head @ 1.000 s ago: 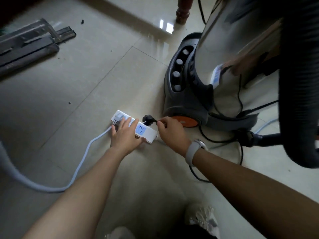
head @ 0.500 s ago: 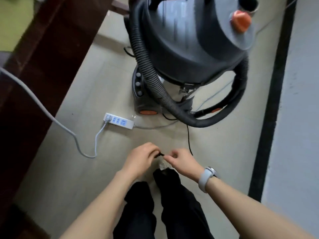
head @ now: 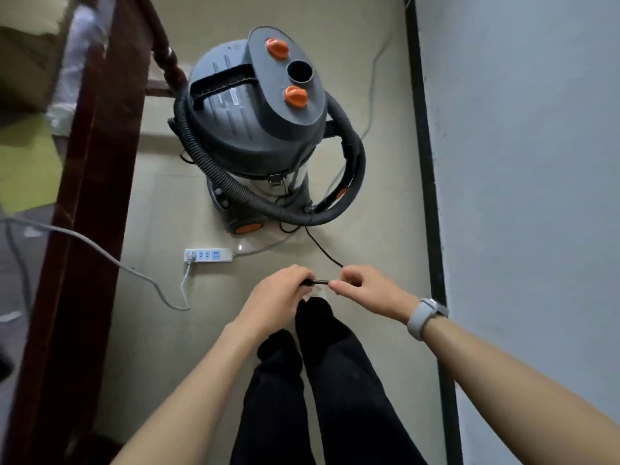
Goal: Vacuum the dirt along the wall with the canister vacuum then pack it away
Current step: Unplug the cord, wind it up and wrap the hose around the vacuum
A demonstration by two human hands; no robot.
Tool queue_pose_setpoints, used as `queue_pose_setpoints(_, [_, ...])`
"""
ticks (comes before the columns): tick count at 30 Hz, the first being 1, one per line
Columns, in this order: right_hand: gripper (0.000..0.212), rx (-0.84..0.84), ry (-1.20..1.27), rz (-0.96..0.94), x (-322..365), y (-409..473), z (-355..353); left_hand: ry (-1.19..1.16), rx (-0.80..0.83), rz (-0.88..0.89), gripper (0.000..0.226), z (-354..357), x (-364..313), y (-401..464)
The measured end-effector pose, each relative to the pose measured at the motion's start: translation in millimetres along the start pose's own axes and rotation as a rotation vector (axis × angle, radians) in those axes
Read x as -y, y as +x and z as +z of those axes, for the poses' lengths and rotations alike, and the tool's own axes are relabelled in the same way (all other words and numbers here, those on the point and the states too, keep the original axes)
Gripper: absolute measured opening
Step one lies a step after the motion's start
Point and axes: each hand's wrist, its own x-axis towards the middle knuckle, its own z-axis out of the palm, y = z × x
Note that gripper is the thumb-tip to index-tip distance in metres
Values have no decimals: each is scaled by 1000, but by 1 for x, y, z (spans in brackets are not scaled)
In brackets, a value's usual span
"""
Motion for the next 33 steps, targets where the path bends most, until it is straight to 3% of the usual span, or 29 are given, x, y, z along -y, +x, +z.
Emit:
queue_pose_setpoints(5, [27,8,-399,-70,-11,-35,-14,108,-128,-28,15,-30,-17,-39])
queue_pose_setpoints(8, [23,-40,-461,-18,-28,-55,-34,138,-238,-124,11,-47,-14,-59])
queue_pose_setpoints(12, [24,-149,-520,-4,-38,-77,-60,179,-266,-139,13,-56,-19,-69])
queue_pose_setpoints(16, [25,-246,-351,-71,-18,-78,-66,35,-290,-321,17,-50,-43,-65])
queue_pose_setpoints(19, [24,-247,-318,-161,-4,-81,-73,-116,-246,-302,13,-36,-68,-64])
queue_pose_setpoints(24, [27,-251,-483,-222,-13,-100,-98,-270,-251,-250,12,-4,-116,-51])
queue_pose_setpoints(33, [37,-809,-682,-337,-12,-131,-188,-164,-438,-84,19,-33,-203,5])
